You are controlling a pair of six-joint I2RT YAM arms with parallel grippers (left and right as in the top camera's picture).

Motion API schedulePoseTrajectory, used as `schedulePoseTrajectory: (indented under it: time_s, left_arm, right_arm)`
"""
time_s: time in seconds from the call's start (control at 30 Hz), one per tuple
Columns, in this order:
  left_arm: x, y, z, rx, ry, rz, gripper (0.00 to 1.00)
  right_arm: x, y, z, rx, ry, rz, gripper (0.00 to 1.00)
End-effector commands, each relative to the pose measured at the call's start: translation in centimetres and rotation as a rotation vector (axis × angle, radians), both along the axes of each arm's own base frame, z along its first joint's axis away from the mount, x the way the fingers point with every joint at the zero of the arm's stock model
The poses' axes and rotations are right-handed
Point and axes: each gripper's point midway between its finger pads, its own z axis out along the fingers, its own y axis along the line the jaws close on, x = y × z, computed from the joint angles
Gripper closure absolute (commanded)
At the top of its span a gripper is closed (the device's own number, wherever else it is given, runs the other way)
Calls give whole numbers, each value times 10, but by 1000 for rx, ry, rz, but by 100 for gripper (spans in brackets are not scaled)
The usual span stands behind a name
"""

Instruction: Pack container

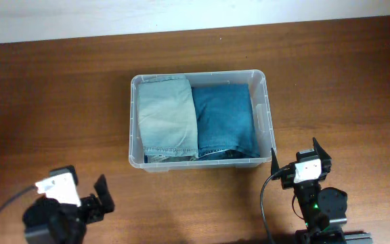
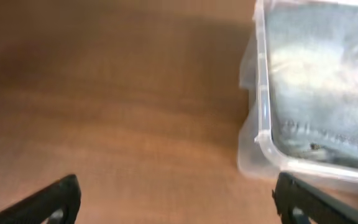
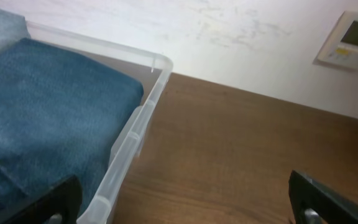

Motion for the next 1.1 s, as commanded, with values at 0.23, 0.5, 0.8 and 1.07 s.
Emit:
schedulePoseTrajectory:
  time_s: [0.23, 0.5, 0.8, 1.07]
  left_arm:
    - [56, -23, -60, 52, -497, -133, 1]
    - [60, -22, -56, 60, -557, -127, 1]
    - [60, -35, -56, 45, -559, -179, 1]
    - [60, -36, -57, 45, -559, -180, 1]
  right_arm:
    - [0, 2, -4, -5, 10, 12, 2]
    - [0, 2, -4, -5, 10, 12, 1]
    - [0, 2, -4, -5, 10, 12, 2]
    - [-2, 1, 13, -5, -66, 10, 2]
